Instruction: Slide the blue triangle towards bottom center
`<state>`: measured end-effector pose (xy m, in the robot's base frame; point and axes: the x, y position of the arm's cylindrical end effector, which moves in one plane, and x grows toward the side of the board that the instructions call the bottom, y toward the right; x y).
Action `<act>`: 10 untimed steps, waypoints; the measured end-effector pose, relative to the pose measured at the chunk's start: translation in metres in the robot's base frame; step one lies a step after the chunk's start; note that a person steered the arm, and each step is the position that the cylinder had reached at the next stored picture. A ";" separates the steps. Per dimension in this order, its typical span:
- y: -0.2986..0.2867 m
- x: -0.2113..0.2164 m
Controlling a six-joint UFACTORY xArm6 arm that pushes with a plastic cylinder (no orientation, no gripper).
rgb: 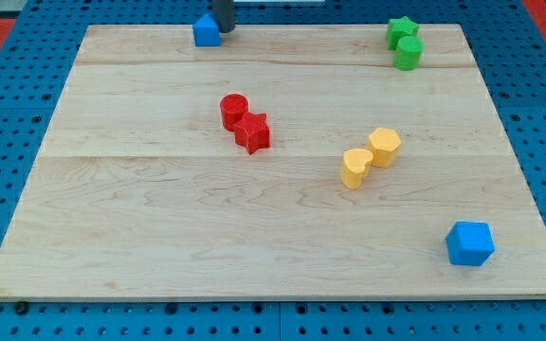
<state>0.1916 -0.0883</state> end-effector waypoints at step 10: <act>0.001 0.077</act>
<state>0.2689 -0.0871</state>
